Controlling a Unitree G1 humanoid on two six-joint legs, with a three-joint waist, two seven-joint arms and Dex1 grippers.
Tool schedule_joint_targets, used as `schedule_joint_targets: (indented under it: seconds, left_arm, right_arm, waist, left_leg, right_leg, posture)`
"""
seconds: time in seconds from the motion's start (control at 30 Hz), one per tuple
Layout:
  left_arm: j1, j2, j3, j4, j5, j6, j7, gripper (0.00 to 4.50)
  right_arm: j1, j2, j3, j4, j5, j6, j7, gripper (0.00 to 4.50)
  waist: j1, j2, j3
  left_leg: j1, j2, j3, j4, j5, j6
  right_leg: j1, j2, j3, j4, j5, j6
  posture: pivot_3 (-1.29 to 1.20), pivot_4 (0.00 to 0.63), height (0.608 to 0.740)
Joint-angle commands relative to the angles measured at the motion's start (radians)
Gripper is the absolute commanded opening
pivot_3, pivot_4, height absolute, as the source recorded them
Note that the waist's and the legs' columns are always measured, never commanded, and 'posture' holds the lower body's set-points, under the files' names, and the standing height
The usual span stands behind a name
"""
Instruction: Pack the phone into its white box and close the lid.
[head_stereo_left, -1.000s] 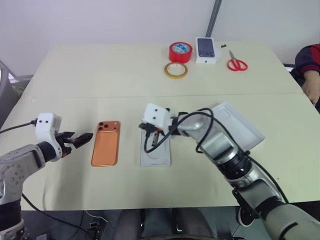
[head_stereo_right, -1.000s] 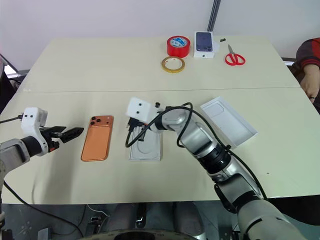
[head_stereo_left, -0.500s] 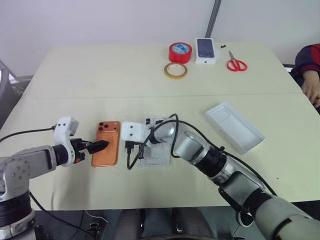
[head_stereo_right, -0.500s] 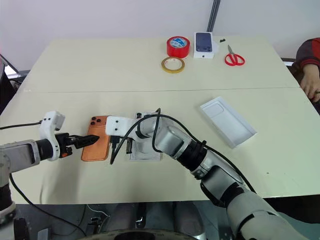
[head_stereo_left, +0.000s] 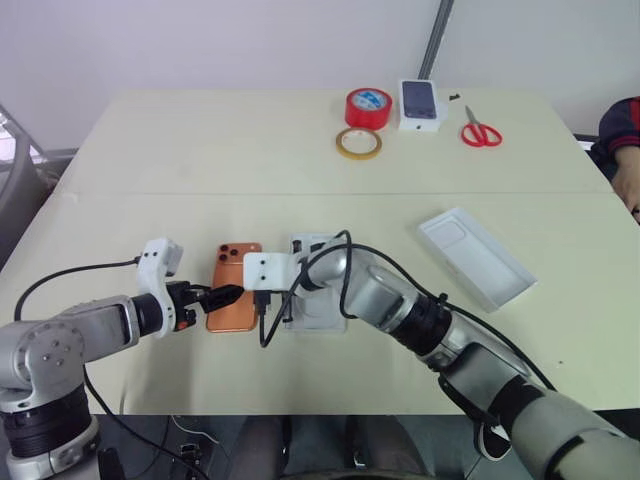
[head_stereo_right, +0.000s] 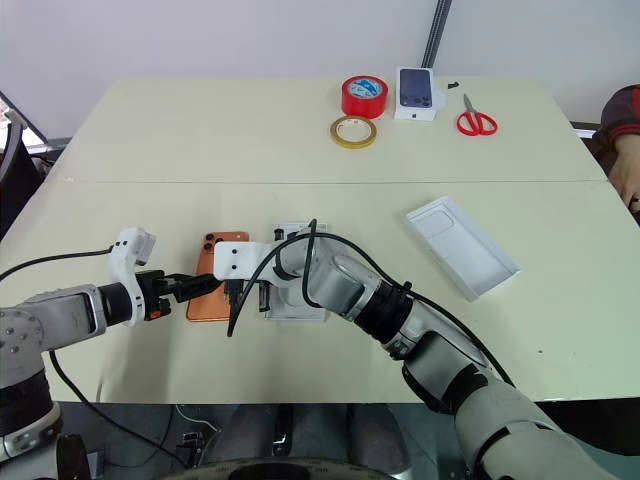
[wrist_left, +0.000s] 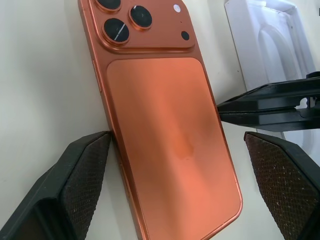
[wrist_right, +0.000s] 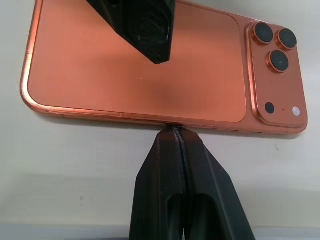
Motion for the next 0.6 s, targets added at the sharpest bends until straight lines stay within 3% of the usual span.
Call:
schedule_joint_targets:
  seconds: [0.03,0.6]
  left_arm:
    - [0.003,-0.050,-0.044,0.016,-0.131,0.052,-0.007,4.46]
    - [-0.064,-0.089,0.016,0.121,-0.376,0.052,0.218,4.46]
  right_arm:
    - [0.005,0.015,-0.014,-0.034,-0.004,-0.009,-0.001,0.00]
    - [0.034,0.024,-0.027,-0.044,-0.030,-0.011,0.009,0.00]
  waist:
    - [0.002,0.000,0.000]
    - [-0.004,-0.001,0.000]
  left_leg:
    - [0.000,0.000,0.000,0.000,0.000,0.000]
    - [0.000,0.000,-0.001,0.000,0.000,0.000]
  right_leg:
    - [0.000,0.000,0.000,0.000,0.000,0.000]
    - [-0.001,0.001,0.000,0.000,0.000,0.000]
  posture:
    - [0.00,0.150,0.740]
    - [0.00,0.150,0.740]
